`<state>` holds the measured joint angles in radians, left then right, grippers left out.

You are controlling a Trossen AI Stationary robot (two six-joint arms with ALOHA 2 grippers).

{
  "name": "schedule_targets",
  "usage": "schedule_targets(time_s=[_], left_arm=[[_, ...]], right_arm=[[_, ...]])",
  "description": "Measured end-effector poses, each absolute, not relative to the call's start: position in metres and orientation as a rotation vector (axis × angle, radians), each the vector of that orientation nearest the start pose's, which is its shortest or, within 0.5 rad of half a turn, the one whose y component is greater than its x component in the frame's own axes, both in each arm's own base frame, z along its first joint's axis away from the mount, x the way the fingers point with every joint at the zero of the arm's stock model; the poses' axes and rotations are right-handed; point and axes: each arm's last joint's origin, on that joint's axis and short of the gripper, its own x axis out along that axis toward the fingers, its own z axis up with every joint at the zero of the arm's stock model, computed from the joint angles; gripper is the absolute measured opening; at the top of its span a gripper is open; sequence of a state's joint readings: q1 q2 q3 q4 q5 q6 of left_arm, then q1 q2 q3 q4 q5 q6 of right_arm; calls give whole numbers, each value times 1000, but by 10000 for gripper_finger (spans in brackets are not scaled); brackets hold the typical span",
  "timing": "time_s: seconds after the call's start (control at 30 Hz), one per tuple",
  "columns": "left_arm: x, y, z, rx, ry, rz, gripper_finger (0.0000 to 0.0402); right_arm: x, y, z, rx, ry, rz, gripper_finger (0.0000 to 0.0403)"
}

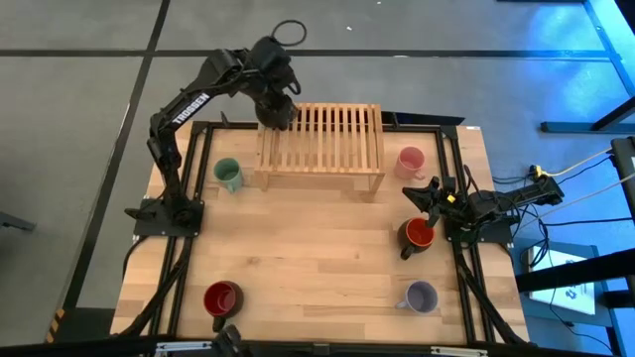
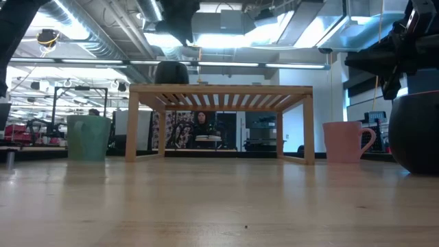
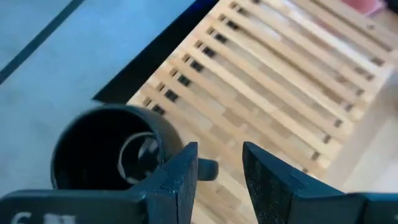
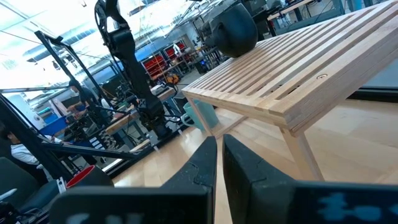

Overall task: Place coffee mugs
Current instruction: Put the black mug on the shelf

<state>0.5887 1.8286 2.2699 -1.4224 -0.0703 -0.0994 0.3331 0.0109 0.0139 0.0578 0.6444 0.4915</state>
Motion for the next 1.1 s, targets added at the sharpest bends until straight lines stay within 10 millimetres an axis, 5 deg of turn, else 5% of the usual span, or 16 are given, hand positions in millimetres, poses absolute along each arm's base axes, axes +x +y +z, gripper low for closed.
schedule_targets(time_s=[0.13, 0.33, 0.67, 1.1], left_arm=[[280, 187, 435, -308, 947, 858, 122], [259, 215, 436, -366, 916, 1029, 121], [214, 264, 433, -544, 881, 980, 122], [223, 280, 414, -515, 970, 874, 122]], right_arm=[[92, 13, 173, 516, -130, -292, 14], [92, 14, 173, 517, -130, -291, 14], [92, 14, 173, 517, -124, -267, 14], [92, 14, 173, 517, -124, -267, 14]])
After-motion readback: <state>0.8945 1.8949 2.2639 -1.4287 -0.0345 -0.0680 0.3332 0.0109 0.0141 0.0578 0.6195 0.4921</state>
